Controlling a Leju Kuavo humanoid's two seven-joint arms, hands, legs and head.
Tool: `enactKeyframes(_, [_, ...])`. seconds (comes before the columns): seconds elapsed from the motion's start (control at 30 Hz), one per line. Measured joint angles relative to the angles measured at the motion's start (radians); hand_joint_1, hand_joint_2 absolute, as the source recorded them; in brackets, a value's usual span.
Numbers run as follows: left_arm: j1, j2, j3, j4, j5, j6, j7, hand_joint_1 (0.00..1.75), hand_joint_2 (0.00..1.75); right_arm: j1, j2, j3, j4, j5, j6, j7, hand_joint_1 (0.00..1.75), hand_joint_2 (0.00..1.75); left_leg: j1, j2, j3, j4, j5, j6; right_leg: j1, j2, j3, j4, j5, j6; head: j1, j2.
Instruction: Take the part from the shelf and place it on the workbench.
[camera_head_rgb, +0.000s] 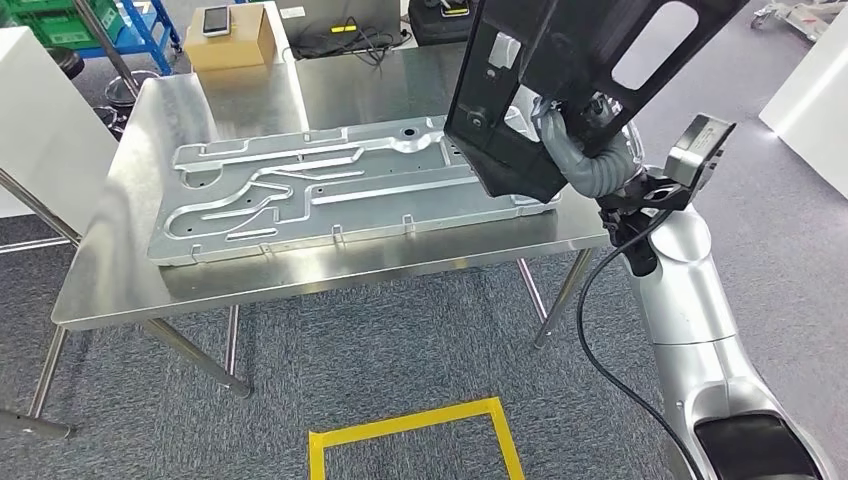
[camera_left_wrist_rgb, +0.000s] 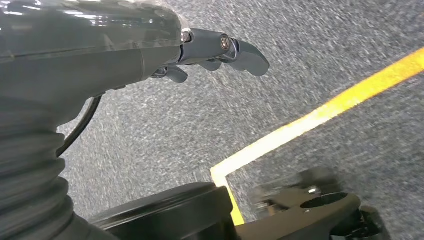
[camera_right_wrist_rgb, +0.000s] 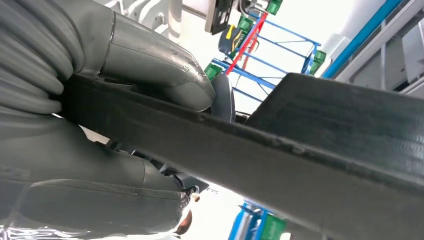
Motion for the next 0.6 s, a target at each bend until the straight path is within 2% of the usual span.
enactKeyframes(0.03, [0.001, 0.0, 0.0, 0.0, 0.0, 0.0, 0.0, 0.0, 1.75, -0.006, 0.0, 0.002, 0.004, 0.0, 0.0, -0.001, 1.75, 1.75, -0.008, -0.004, 0.008, -0.051, 0.045, 0.014, 0.002, 0.002, 0.01, -0.001, -0.009, 0.003, 0.0, 0.0])
enactKeyframes(0.07, [0.001, 0.001, 0.001, 0.0, 0.001, 0.0, 0.0, 0.0, 1.75, -0.01, -0.001, 0.004, 0.008, 0.001, 0.0, -0.002, 1.75, 1.75, -0.015, -0.007, 0.015, -0.086, 0.077, 0.023, 0.002, 0.004, 0.018, -0.004, -0.016, 0.006, 0.0, 0.0])
enactKeyframes(0.1, [0.0, 0.001, 0.002, 0.0, 0.001, 0.0, 0.0, 0.0, 1.75, -0.012, -0.002, 0.006, 0.012, 0.003, 0.0, -0.003, 1.75, 1.75, -0.02, -0.009, 0.019, -0.104, 0.088, 0.029, 0.001, 0.006, 0.023, -0.001, -0.018, 0.011, 0.0, 0.0])
enactKeyframes(0.13, [-0.001, 0.001, 0.003, 0.0, 0.002, 0.001, 0.0, 0.0, 1.75, -0.015, -0.002, 0.009, 0.015, 0.007, -0.001, -0.005, 1.75, 1.75, -0.021, -0.011, 0.029, -0.114, 0.085, 0.032, -0.001, 0.008, 0.028, 0.001, -0.018, 0.017, 0.0, 0.0])
enactKeyframes(0.2, [0.0, 0.0, 0.005, 0.0, 0.002, 0.001, 0.0, 0.0, 1.75, -0.023, -0.006, 0.014, 0.02, 0.023, -0.006, -0.01, 1.75, 1.75, -0.018, -0.008, 0.056, -0.136, 0.093, 0.037, -0.003, 0.006, 0.025, 0.028, -0.019, 0.023, 0.0, 0.0])
enactKeyframes(0.23, [0.0, -0.001, 0.007, 0.0, 0.003, 0.001, 0.0, 0.0, 1.75, -0.031, -0.008, 0.016, 0.024, 0.039, -0.012, -0.014, 1.75, 1.75, -0.016, -0.007, 0.069, -0.142, 0.094, 0.04, -0.004, 0.006, 0.009, 0.058, -0.029, 0.027, 0.0, 0.0])
enactKeyframes(0.27, [0.0, -0.002, 0.009, 0.0, 0.003, 0.001, -0.001, 0.0, 1.75, -0.041, -0.011, 0.02, 0.03, 0.064, -0.022, -0.019, 1.75, 1.75, -0.014, -0.005, 0.078, -0.145, 0.093, 0.04, -0.006, 0.005, -0.021, 0.107, -0.046, 0.031, 0.0, 0.0])
enactKeyframes(0.33, [0.002, -0.003, 0.013, 0.0, 0.005, 0.0, -0.007, 0.0, 1.75, -0.066, -0.022, 0.034, 0.048, 0.157, -0.065, -0.036, 1.75, 1.75, -0.011, -0.004, 0.087, -0.146, 0.086, 0.04, -0.011, 0.005, -0.101, 0.216, -0.092, 0.043, 0.0, 0.0])
enactKeyframes(0.37, [0.004, -0.003, 0.015, 0.0, 0.005, 0.0, -0.011, 0.0, 1.75, -0.083, -0.029, 0.045, 0.061, 0.228, -0.101, -0.045, 1.75, 1.75, -0.01, -0.005, 0.091, -0.145, 0.08, 0.038, -0.016, 0.005, -0.137, 0.247, -0.109, 0.05, 0.0, 0.0])
enactKeyframes(0.4, [0.006, -0.003, 0.017, 0.0, 0.005, -0.001, -0.014, 0.0, 1.75, -0.103, -0.037, 0.059, 0.077, 0.313, -0.145, -0.053, 1.75, 1.75, -0.007, -0.006, 0.096, -0.143, 0.072, 0.035, -0.021, 0.004, -0.158, 0.25, -0.111, 0.056, 0.0, 0.0])
enactKeyframes(0.43, [0.007, -0.003, 0.017, 0.0, 0.003, -0.003, -0.016, 0.0, 1.75, -0.129, -0.044, 0.074, 0.096, 0.405, -0.194, -0.058, 1.75, 1.75, -0.004, -0.008, 0.103, -0.14, 0.063, 0.031, -0.027, 0.003, -0.164, 0.22, -0.09, 0.062, 0.0, 0.0])
enactKeyframes(0.47, [0.008, -0.003, 0.018, 0.0, -0.001, -0.005, -0.018, 0.0, 1.75, -0.158, -0.05, 0.09, 0.117, 0.493, -0.243, -0.06, 1.75, 1.75, -0.001, -0.009, 0.11, -0.134, 0.052, 0.026, -0.032, 0.002, -0.157, 0.166, -0.047, 0.068, 0.0, 0.0])
enactKeyframes(0.5, [0.009, -0.003, 0.018, 0.0, -0.006, -0.007, -0.017, 0.0, 1.75, -0.187, -0.054, 0.108, 0.144, 0.577, -0.292, -0.06, 1.75, 1.75, 0.002, -0.009, 0.116, -0.127, 0.039, 0.019, -0.036, 0.001, -0.145, 0.105, 0.011, 0.073, 0.0, 0.0])
enactKeyframes(0.57, [0.007, -0.003, 0.018, 0.0, -0.015, -0.012, -0.017, 0.0, 1.75, -0.241, -0.054, 0.147, 0.209, 0.712, -0.375, -0.054, 1.75, 1.75, 0.005, -0.011, 0.118, -0.111, 0.016, 0.004, -0.035, 0.0, -0.13, 0.027, 0.078, 0.064, 0.0, 0.0])
enactKeyframes(0.6, [0.006, -0.003, 0.017, 0.0, -0.019, -0.013, -0.017, 0.0, 1.75, -0.263, -0.051, 0.168, 0.246, 0.769, -0.411, -0.049, 1.75, 1.75, 0.005, -0.012, 0.116, -0.104, 0.01, -0.004, -0.032, 0.0, -0.131, 0.019, 0.088, 0.054, 0.0, 0.0])
